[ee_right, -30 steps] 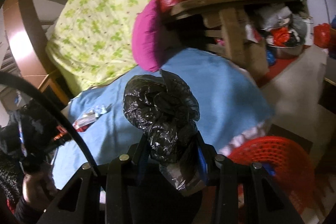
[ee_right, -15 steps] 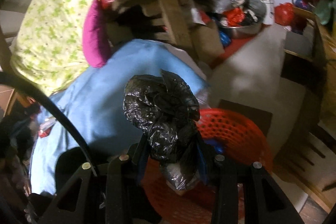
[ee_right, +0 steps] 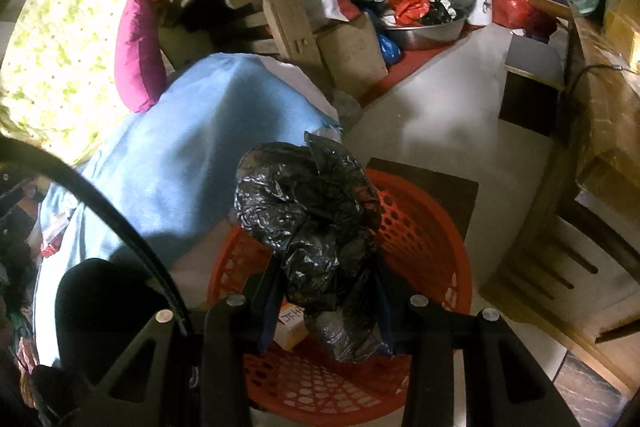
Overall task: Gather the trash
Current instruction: 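Open the right tool to drop the black bag while the left tool drops the orange bag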
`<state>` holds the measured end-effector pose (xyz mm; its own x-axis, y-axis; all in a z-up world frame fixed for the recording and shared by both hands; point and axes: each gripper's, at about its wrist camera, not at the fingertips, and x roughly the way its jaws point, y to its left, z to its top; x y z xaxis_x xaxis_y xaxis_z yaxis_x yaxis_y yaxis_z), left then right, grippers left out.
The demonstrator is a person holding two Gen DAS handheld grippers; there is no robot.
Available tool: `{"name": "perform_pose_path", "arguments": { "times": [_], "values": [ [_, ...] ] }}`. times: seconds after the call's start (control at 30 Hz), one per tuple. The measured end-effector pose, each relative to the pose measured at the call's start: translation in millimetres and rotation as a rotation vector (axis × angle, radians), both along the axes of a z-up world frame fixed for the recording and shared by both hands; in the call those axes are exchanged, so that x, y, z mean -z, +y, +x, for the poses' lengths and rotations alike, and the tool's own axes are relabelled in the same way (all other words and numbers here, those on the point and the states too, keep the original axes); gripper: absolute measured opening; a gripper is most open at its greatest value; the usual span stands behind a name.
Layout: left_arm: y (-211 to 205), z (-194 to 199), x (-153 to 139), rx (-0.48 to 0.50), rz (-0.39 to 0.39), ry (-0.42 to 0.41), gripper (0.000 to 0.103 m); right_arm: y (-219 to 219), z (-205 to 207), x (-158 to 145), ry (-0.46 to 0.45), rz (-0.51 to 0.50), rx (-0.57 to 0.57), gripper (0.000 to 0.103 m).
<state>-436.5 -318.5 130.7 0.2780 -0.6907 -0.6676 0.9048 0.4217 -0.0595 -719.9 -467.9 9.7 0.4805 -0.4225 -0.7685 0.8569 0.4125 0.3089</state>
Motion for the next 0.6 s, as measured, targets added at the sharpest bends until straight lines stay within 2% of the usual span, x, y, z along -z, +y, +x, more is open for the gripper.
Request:
{"name": "perform_pose_path", "arguments": {
  "times": [0.3, 0.53, 0.6],
  "values": [
    [-8, -4, 4, 0.024, -0.005, 0.023, 0.069, -1, -4, 5, 0.013, 0.028, 0.012, 0.044],
    [-22, -16, 11, 0.065, 0.013, 0.036, 0.069, -5, -8, 4, -0.008, 0.03, 0.032, 0.068],
    [-28, -22, 13, 0.08, 0.021, 0.042, 0.069, -7, -11, 3, -0.021, 0.032, 0.042, 0.069]
  ]
}}
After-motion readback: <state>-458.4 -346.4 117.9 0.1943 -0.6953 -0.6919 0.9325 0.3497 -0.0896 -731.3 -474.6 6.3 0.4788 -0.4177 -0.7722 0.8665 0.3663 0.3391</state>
